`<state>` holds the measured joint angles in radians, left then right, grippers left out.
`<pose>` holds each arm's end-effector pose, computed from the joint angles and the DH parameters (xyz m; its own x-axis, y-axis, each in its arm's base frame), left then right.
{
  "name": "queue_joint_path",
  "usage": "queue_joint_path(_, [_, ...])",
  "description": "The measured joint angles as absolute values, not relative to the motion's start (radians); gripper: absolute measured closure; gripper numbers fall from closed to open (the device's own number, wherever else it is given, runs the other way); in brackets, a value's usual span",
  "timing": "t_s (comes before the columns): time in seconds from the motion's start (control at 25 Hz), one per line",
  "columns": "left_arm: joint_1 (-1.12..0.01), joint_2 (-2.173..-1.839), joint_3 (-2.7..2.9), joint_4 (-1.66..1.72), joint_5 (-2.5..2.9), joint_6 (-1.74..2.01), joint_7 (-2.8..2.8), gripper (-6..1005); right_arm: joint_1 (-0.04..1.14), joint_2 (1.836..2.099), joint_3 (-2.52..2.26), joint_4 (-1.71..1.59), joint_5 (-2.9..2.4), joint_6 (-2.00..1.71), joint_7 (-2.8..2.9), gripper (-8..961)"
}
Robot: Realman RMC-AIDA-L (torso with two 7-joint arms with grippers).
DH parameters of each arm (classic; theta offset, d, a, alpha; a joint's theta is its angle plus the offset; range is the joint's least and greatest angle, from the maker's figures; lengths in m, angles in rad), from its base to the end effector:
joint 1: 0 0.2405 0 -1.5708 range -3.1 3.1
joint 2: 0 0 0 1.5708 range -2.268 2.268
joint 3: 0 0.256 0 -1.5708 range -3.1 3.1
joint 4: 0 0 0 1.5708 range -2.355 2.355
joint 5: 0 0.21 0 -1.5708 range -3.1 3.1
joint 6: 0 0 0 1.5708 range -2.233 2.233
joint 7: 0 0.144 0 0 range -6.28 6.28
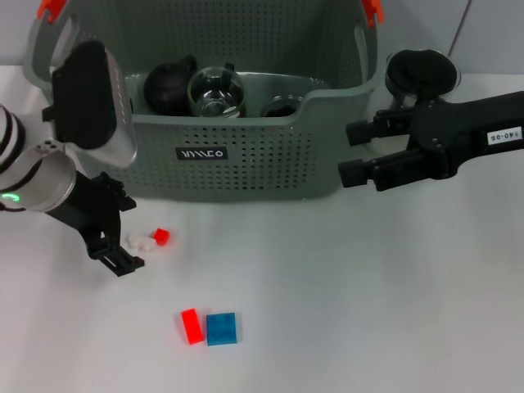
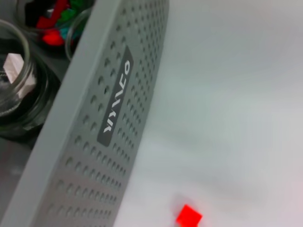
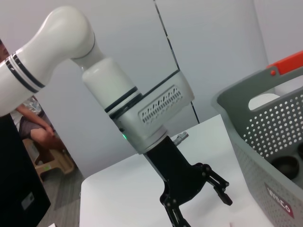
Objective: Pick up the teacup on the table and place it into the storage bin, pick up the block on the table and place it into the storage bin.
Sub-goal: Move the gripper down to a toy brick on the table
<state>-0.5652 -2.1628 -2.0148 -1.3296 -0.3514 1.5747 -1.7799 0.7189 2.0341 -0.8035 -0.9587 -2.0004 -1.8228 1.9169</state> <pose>-0.2258 0.3514 0.0203 0.8754 0.2135 -0.4336 0.0796 -0.9486 -0.3062 0.1568 0.3585 0.0463 0.8305 -0.4134 -0.3733 -0.4026 -0.9087 0.1107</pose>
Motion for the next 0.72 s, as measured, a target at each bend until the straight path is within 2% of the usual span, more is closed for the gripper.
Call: queue_joint_path(0.72, [-0.623, -2.163, -1.862, -1.209, -0.259, 1.515, -1.687, 61, 0.724, 2.041, -0.802, -0.923, -1.988, -1.793, 1.921, 28])
